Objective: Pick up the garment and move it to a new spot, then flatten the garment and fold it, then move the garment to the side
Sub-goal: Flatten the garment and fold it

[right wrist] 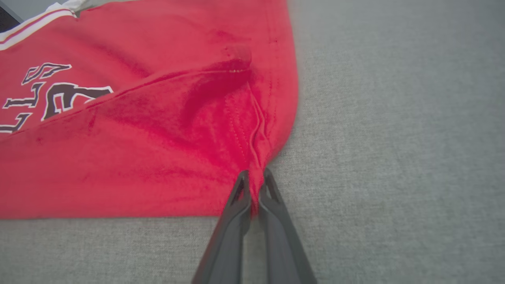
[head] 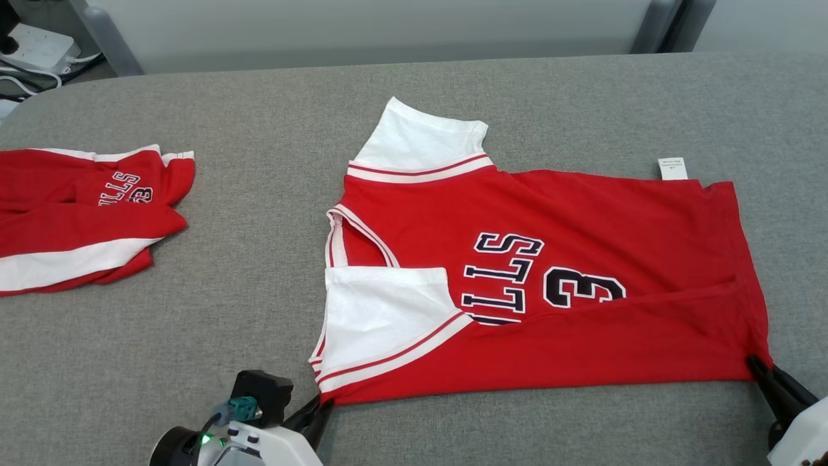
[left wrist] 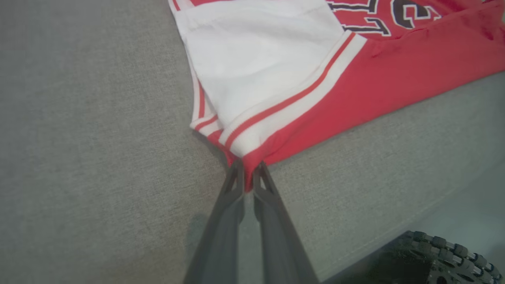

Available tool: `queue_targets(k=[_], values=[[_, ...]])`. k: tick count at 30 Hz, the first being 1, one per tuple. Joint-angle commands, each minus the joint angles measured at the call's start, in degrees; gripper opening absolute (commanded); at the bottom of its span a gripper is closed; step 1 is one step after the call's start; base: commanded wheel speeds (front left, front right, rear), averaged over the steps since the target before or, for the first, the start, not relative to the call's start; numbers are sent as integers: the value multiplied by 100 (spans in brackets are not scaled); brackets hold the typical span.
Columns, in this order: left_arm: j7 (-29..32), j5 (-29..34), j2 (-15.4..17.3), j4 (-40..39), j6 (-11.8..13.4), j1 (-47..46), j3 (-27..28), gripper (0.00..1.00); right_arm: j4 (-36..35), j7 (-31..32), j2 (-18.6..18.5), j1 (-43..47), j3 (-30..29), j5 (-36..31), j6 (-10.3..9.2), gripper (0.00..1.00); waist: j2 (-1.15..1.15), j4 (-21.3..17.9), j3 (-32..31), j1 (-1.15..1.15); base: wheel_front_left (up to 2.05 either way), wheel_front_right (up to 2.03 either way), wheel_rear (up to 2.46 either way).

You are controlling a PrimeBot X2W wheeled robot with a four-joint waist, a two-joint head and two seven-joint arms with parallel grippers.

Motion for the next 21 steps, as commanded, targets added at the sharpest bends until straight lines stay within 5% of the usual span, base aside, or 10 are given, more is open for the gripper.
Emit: queue_targets(k=[1,6,8,9,10,11,13,15,21], values=[[-15,-14,107,-97,54,-120,205,0,23,-5,-254,98,48,-13,6,0,0,-8,4,0,0,0,0],[67,-97,62,189,-9,-217,139,0,146,-8,-171,28,40,-66,6,0,0,0,18,0,0,0,0],[101,-116,45,329,-38,-258,100,0,214,-36,-145,0,6,-103,6,48,0,-2,17,0,0,0,0],[92,-131,22,407,-69,-289,74,4,248,-39,-134,-10,-9,-117,6,56,0,1,16,0,0,0,0],[61,-145,-11,484,-95,-330,56,15,277,-49,-127,-23,-28,-136,6,84,0,1,14,0,0,0,0],[20,-148,-45,569,-113,-377,43,24,296,-58,-119,-35,-47,-152,6,100,0,1,10,0,0,0,0],[-61,-139,-104,747,-138,-459,12,42,333,-99,-122,-62,-97,-224,6,100,0,-5,-8,0,0,0,0],[-161,-128,-156,879,-153,-519,-5,100,342,-177,-112,-87,-192,-301,6,100,0,-15,-35,0,0,0,0],[-616,-87,-223,946,4,-518,169,100,216,-355,-34,-133,-715,-724,6,100,0,-49,-154,0,0,0,0]])
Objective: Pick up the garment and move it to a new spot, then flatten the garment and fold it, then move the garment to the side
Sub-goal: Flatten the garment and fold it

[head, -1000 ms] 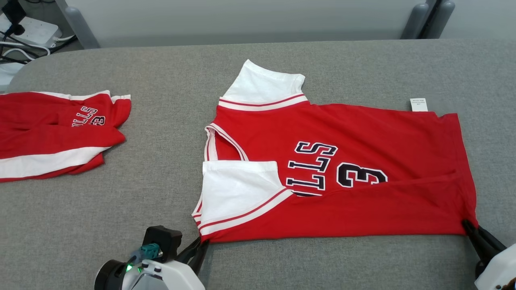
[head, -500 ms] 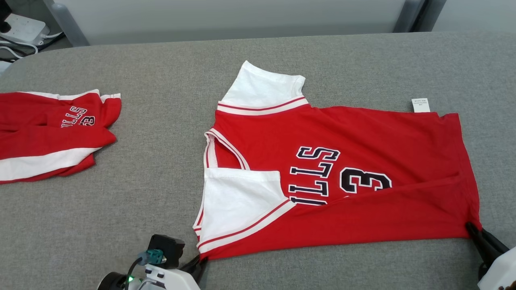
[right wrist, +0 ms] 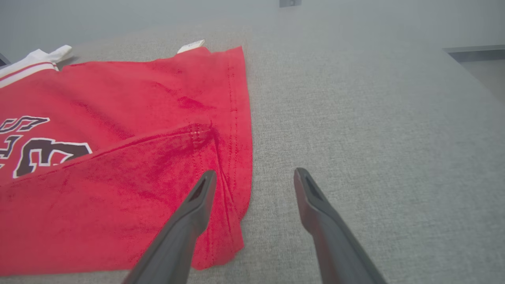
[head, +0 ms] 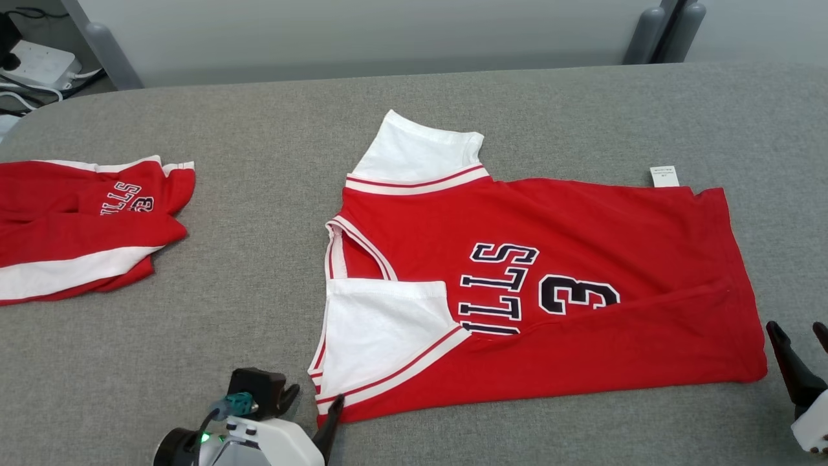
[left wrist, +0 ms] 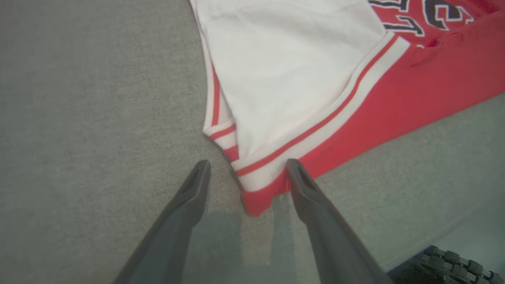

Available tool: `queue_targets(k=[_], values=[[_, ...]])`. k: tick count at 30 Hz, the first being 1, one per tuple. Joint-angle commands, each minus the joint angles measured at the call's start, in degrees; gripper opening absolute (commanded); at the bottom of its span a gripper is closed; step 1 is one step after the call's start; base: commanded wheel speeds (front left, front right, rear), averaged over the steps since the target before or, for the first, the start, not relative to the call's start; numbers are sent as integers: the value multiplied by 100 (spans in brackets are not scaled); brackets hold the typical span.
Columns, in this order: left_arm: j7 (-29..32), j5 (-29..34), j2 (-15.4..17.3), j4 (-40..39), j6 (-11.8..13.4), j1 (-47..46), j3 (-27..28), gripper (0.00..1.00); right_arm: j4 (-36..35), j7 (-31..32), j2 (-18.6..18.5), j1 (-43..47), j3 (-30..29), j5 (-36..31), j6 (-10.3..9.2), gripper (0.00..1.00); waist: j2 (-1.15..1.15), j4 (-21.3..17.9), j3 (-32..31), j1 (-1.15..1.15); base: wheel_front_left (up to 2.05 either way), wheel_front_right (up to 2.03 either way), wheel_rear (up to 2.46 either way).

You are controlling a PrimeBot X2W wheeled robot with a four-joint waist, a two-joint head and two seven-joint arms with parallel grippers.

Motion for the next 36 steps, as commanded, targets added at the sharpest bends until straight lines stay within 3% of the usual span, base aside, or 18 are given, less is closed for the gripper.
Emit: queue_targets(k=[1,13,21,29,36], values=[[-162,21,33,-196,81,-214,284,100,-157,-111,-162,-56,-85,-156,7,100,0,-10,-34,0,0,0,0],[-1866,215,-208,-315,333,-379,748,100,-1429,-127,721,325,-1760,-1882,7,100,0,80,-258,0,0,0,0],[-2951,240,-396,-43,262,-459,866,100,-2249,-127,1517,626,-2377,-2984,7,100,0,65,-430,0,0,0,0],[-3523,274,-514,342,141,-355,904,100,-2698,-128,2251,1070,-2520,-3621,7,100,0,24,-651,0,0,0,0],[-3638,491,-555,564,-23,-152,889,100,-2823,-128,2368,1535,-2555,-3661,7,100,0,15,-896,0,0,0,0]])
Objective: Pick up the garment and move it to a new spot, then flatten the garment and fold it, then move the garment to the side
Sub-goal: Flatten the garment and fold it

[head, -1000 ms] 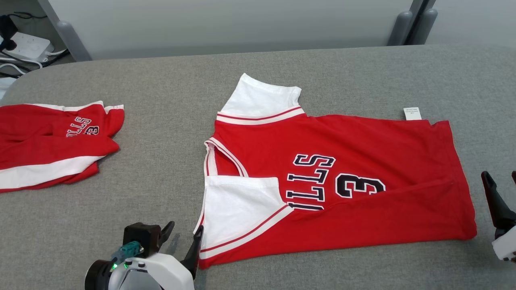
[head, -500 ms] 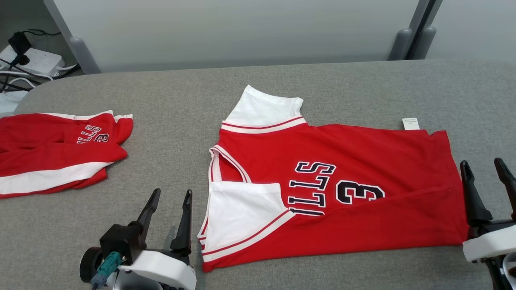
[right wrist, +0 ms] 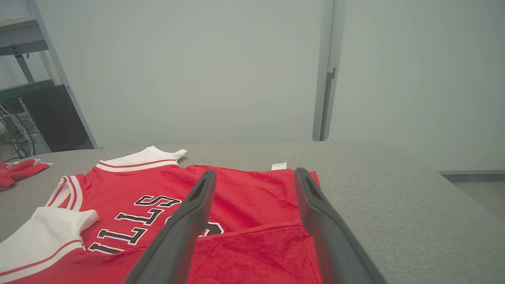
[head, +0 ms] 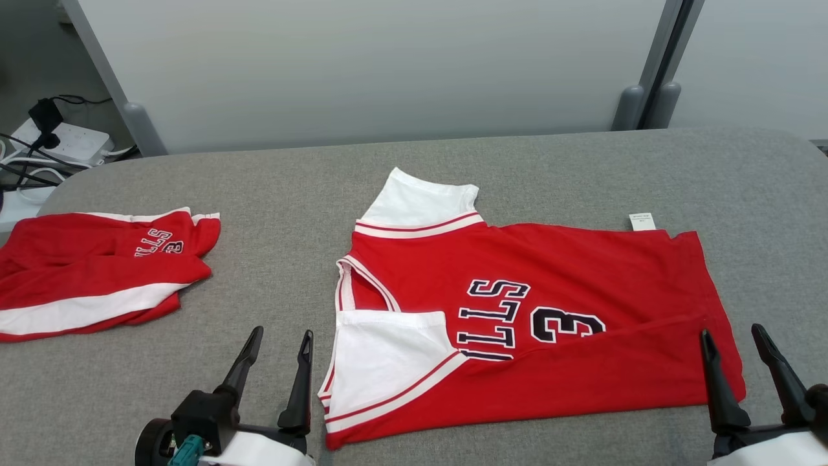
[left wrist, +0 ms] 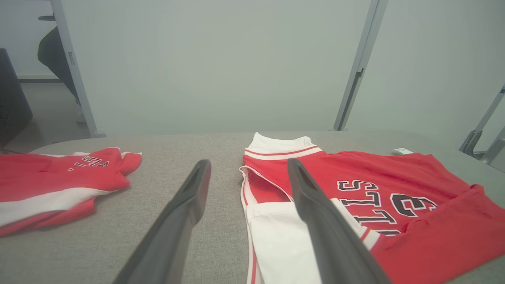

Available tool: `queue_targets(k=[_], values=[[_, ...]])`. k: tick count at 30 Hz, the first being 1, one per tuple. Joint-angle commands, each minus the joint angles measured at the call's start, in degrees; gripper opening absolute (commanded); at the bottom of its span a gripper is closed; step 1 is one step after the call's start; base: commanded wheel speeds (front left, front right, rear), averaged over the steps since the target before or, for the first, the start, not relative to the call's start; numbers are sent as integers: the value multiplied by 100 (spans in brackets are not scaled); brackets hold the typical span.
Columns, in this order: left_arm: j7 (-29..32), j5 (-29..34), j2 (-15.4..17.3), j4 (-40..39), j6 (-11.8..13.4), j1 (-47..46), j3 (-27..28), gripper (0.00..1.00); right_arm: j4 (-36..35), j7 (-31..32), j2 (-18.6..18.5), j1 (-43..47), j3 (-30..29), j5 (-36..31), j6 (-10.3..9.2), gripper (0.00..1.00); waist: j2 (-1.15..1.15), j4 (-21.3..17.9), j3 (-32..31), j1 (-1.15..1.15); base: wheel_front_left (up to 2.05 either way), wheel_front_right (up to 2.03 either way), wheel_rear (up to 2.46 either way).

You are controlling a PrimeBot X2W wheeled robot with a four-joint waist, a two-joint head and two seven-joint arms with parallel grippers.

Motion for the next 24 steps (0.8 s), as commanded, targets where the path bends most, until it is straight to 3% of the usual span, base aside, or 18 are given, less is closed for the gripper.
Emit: queue_targets(k=[1,14,24], values=[[-71,90,3,-121,-43,-68,231,100,-220,-74,-98,29,63,-25,8,100,0,-9,-61,0,0,0,0],[-76,391,-191,-254,-215,109,494,100,-261,-74,-146,226,-110,7,8,100,0,-128,-165,0,0,0,0],[-24,351,-250,-94,-380,-267,559,100,-360,-74,-164,74,-166,48,8,100,0,-286,175,0,0,0,0]])
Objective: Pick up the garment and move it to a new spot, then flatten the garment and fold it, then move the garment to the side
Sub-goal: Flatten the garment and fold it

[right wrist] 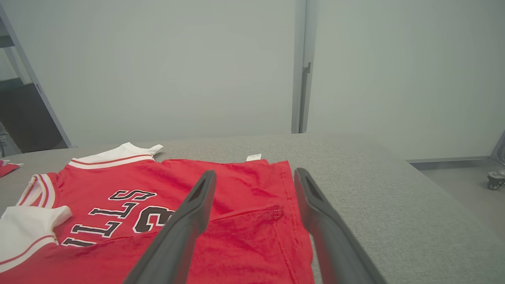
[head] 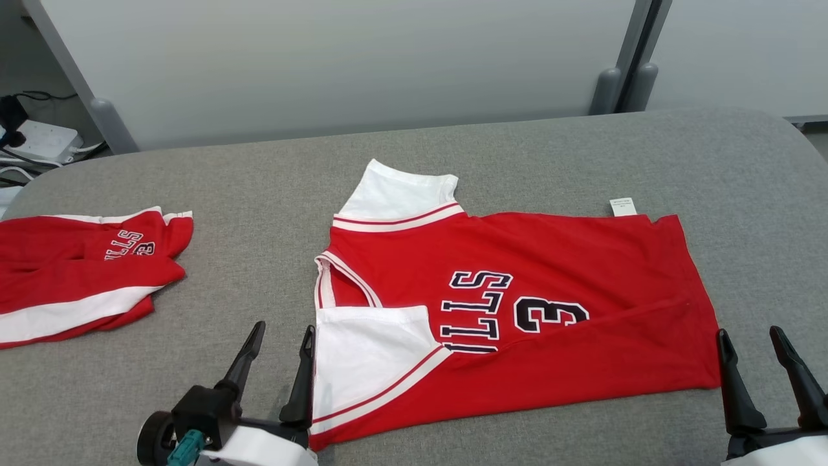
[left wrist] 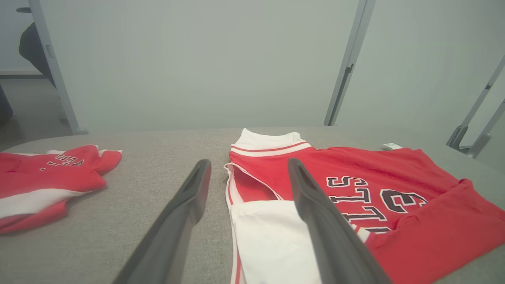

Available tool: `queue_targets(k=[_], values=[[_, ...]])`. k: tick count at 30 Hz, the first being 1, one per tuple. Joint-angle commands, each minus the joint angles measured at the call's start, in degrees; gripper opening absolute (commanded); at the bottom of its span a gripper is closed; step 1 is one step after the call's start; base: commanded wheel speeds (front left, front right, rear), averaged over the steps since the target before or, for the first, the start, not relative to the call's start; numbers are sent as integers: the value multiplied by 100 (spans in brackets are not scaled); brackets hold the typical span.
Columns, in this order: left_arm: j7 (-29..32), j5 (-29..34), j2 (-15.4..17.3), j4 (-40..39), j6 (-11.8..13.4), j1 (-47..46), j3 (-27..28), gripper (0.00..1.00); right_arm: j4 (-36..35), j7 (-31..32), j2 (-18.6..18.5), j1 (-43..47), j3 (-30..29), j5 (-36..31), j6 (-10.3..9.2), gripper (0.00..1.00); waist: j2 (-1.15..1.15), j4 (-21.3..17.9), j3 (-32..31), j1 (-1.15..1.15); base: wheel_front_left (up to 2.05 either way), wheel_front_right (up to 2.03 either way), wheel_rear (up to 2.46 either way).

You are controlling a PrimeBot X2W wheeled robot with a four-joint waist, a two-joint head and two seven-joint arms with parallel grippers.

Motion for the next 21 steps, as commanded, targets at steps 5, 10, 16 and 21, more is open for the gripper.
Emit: queue_targets(k=[5,10,16,21], values=[[202,-58,29,-40,-76,-929,159,100,-207,-74,-164,-276,39,73,8,100,0,-75,307,0,0,0,0],[554,-40,27,128,-116,-1477,73,100,-207,-74,-165,-342,56,103,8,100,0,-88,466,0,0,0,0],[1037,-102,-77,541,-155,-2435,-30,100,-244,-74,-195,-541,120,148,8,100,0,-147,832,0,0,0,0],[1247,-99,-144,1020,-159,-3219,-95,100,-311,-74,-239,-730,182,181,8,100,0,-205,1256,0,0,0,0]])
